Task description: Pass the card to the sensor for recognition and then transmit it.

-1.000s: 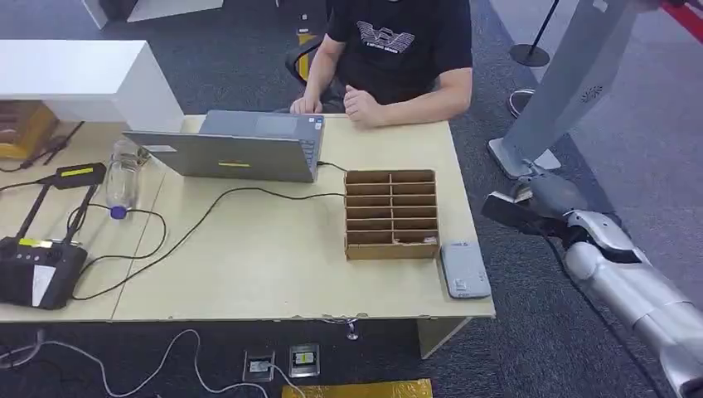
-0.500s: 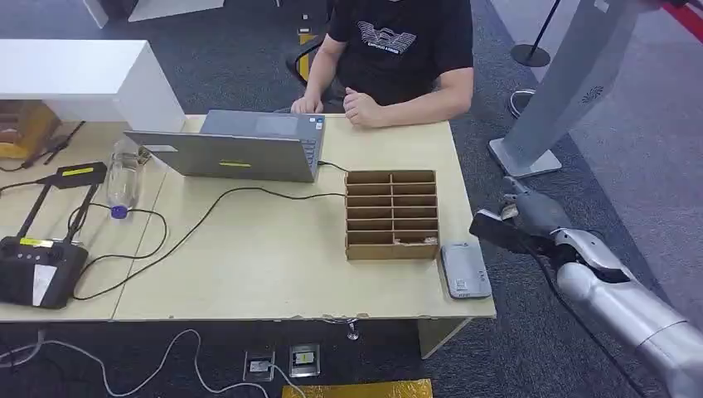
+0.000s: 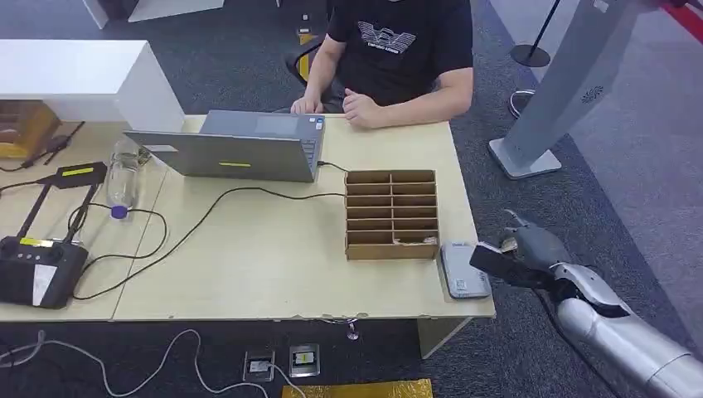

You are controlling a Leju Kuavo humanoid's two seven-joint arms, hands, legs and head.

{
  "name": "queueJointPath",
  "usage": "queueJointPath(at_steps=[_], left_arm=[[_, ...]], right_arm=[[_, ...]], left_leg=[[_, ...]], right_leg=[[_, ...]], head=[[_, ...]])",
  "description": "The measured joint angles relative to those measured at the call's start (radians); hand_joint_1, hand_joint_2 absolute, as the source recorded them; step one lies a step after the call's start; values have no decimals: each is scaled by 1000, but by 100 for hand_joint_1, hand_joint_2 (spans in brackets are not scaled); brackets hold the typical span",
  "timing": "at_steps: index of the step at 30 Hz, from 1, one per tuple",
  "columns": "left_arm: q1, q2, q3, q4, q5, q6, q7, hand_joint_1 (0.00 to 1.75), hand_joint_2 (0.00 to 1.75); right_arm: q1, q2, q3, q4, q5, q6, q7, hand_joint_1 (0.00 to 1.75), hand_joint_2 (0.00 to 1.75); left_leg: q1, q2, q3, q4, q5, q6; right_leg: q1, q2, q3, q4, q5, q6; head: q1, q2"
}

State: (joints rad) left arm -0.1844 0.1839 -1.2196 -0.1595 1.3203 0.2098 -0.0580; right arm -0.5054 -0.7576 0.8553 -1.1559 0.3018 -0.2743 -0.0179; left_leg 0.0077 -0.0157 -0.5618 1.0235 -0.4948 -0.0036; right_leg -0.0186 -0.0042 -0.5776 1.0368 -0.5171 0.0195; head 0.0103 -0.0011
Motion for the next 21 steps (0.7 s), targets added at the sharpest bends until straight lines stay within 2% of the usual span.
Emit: queueJointPath(at_steps=[10,21], left_arm=[[10,0,-3,0,1,11,-2,0,0],[24,-5,-3,0,15,18,-2,0,0]], right_arm=[[44,-15,0,-6,-7,-4,6,175,175],[86,-16,1,-85,41,-9,31,175,175]], left_leg=[[0,0,0,0,0,0],[0,0,0,0,0,0]], right_leg=[[0,0,0,0,0,0],[0,0,0,0,0,0]], head=[[0,0],[0,0]])
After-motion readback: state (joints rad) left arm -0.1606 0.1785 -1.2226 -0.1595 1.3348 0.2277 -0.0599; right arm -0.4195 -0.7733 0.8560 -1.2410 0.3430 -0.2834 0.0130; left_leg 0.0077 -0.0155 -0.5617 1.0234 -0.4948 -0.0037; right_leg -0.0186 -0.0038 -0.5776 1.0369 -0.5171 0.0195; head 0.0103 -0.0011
